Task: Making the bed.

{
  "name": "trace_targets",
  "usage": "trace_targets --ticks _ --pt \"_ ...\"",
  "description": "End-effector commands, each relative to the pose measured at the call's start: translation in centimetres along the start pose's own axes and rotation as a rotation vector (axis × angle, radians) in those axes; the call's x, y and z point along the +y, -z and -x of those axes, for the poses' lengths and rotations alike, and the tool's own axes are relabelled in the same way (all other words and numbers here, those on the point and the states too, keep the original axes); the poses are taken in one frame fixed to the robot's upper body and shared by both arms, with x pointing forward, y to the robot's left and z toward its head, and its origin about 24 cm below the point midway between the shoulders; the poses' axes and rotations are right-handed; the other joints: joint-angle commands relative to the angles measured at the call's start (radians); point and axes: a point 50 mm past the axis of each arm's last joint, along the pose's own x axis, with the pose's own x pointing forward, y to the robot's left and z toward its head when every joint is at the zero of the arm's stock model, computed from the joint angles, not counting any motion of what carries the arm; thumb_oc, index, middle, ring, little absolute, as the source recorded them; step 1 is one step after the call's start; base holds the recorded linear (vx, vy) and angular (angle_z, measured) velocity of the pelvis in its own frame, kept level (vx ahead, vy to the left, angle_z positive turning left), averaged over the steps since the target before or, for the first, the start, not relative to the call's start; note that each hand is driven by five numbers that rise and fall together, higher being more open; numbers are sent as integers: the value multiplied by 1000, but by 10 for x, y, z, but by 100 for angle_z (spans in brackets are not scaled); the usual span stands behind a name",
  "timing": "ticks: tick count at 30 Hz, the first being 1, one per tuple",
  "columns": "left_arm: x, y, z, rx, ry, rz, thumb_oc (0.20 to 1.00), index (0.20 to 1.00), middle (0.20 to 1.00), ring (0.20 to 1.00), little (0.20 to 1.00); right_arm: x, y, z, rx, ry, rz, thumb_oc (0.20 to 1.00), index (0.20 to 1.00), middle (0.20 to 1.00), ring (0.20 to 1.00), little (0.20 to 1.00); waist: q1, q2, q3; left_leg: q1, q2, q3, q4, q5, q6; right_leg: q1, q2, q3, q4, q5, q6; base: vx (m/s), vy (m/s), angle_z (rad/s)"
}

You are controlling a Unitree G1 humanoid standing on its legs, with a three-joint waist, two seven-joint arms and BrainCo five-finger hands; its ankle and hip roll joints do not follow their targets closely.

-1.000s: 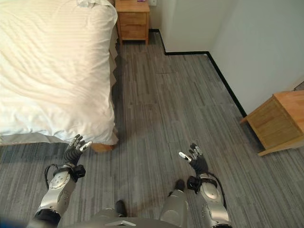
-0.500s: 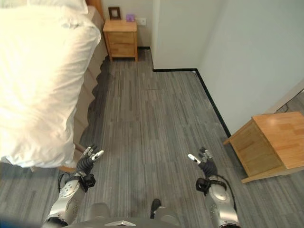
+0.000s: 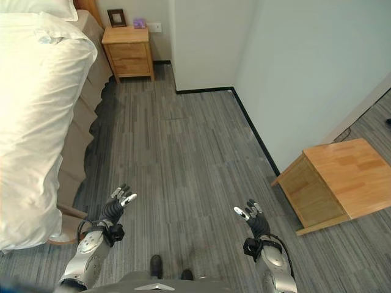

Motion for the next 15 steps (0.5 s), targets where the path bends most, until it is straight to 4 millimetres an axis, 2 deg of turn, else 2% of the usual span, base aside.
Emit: trace_targets --ticks 1,3,4,6,7,9,10,11,12,13,14,15 --pt "12 -16 2 -88 -46 -34 1000 1000 1000 1000 1000 3 -29 -5 -136 -17 37 1000 1000 1000 1000 1000 38 17 -17 -2 -8 13 41 -5 3 -73 -187 8 131 -16 112 153 135 9" --pt "21 -14 4 -80 -90 -30 1000 1000 1000 1000 1000 11 -37 -11 -164 -40 28 1000 1000 1000 1000 1000 53 21 -3 7 -15 18 57 -43 29 -157 -204 22 305 -4 142 109 127 19" --pt "21 -14 4 -81 -90 -30 1000 1000 1000 1000 1000 11 -37 -11 -164 -40 28 1000 1000 1000 1000 1000 54 20 -4 6 -15 20 58 -44 29 -162 -206 25 311 -6 143 65 81 -3" --pt "26 -14 6 -77 -106 -38 1000 1000 1000 1000 1000 18 -39 -12 -177 -66 16 1000 1000 1000 1000 1000 60 19 16 30 -22 24 68 -74 55 -240 -224 37 515 68 167 170 111 -7" --pt "28 -17 7 -83 -109 -49 1000 1000 1000 1000 1000 22 -39 -11 -182 -81 -16 1000 1000 1000 1000 1000 53 35 45 72 -12 22 82 -105 76 -327 -238 35 695 139 170 311 110 -1" --pt "26 -24 6 -109 -86 -83 1000 1000 1000 1000 1000 20 -39 -9 -185 -74 -28 1000 1000 1000 1000 1000 35 43 58 112 -4 6 83 -126 73 -410 -242 42 734 137 167 295 43 9" --pt "26 -24 6 -108 -85 -83 1000 1000 1000 1000 1000 20 -39 -9 -184 -73 -28 1000 1000 1000 1000 1000 35 42 58 114 -6 5 82 -128 73 -411 -244 43 739 132 167 276 -17 24" --pt "23 -28 4 -123 -61 -95 1000 1000 1000 1000 1000 16 -38 -8 -183 -59 -36 1000 1000 1000 1000 1000 19 43 57 140 -3 -3 73 -135 64 -441 -248 41 686 124 160 562 -136 45" --pt "14 -38 -1 -160 -3 -111 1000 1000 1000 1000 1000 6 -40 -5 -194 -27 -30 1000 1000 1000 1000 1000 -29 41 59 224 3 -29 61 -180 32 -476 -252 46 484 124 163 558 -134 60" --pt "14 -38 -1 -160 -3 -111 1000 1000 1000 1000 1000 6 -40 -5 -194 -27 -30 1000 1000 1000 1000 1000 -31 43 60 224 6 -31 61 -179 31 -471 -251 42 476 129 162 602 -179 53" --pt "9 -42 -3 -171 24 -124 1000 1000 1000 1000 1000 2 -39 -4 -194 -15 -16 1000 1000 1000 1000 1000 -54 42 57 259 14 -43 49 -195 13 -481 -248 56 376 141 172 620 -220 29" --pt "0 -49 -9 -196 74 -140 1000 1000 1000 1000 1000 -4 -34 -1 -175 1 -2 1000 1000 1000 1000 1000 -98 36 43 320 35 -64 30 -207 -24 -503 -240 91 193 182 199 843 -311 34"
